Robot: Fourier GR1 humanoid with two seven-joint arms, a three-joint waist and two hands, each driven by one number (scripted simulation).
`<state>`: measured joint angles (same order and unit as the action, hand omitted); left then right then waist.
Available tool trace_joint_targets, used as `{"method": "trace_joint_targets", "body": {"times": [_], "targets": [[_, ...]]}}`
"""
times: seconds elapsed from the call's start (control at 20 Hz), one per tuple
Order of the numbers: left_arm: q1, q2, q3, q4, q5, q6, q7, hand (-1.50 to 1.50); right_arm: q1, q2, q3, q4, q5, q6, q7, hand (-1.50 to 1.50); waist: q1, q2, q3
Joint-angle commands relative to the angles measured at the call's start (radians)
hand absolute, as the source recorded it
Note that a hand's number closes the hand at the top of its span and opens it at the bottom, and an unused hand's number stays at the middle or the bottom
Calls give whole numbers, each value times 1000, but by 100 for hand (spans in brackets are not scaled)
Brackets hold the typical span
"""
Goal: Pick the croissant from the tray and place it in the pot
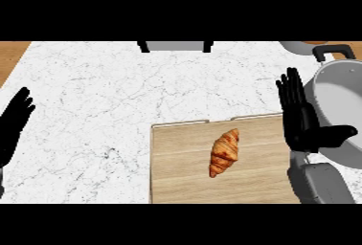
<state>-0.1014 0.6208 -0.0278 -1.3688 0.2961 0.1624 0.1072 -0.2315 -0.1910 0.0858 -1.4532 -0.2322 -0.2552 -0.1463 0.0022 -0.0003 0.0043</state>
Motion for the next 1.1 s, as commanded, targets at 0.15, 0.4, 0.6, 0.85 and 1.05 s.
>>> {"method": "trace_joint_targets", "body": {"times": [0.15, 0.4, 0.6, 0.85, 1.05], "targets": [[-92, -81, 24, -90, 19, 61, -4, 0, -119, -191, 31, 76, 216, -57, 189, 150, 5, -1, -7], [-126, -172, -15, -137, 39, 92, -6, 0, -78, -373, 145, 157, 553, -140, 290, -150, -4, -1, -10], [-59, -224, -51, -259, -14, 163, 40, 0, 32, -351, 176, -94, 571, -111, 321, -150, -8, -6, -5], [-105, -207, -9, -218, -10, 127, 64, 0, -68, -392, 193, -258, 597, 56, 494, -150, -3, -3, -5], [-102, -219, -30, -270, -22, 154, 101, 0, -140, -389, 294, -354, 605, 225, 783, -150, 5, -7, -6]]}}
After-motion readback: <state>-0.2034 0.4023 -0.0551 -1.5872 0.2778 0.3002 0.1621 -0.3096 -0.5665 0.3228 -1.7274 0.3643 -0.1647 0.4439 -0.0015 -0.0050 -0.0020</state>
